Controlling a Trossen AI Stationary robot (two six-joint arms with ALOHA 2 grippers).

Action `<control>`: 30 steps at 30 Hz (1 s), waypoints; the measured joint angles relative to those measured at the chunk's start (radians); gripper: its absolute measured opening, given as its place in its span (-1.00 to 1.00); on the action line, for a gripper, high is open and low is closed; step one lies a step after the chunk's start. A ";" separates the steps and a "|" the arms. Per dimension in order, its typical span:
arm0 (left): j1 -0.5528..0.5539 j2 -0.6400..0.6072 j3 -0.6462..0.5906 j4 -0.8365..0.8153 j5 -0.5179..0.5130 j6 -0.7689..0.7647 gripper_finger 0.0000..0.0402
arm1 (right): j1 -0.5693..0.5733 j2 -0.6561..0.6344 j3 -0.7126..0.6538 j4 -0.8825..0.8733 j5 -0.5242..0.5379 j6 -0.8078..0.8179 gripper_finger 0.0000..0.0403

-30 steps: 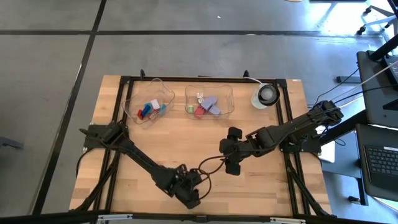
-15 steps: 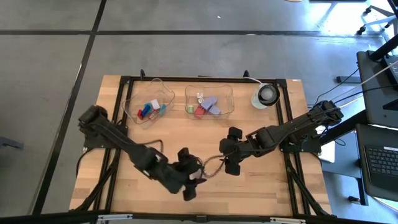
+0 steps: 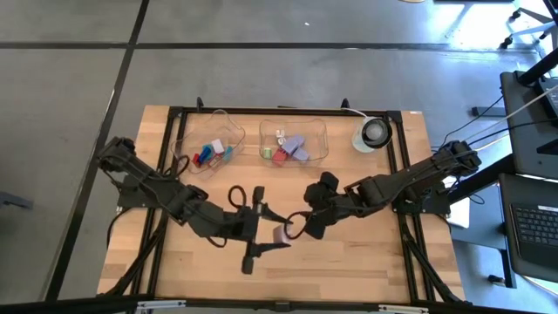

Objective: Pick & Place Office items
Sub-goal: Put the pink charger adapter into the right transparent bin

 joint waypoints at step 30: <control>0.254 -0.115 0.000 -0.360 -0.043 0.215 0.04 | -0.193 -0.303 0.000 0.296 0.017 -0.009 0.40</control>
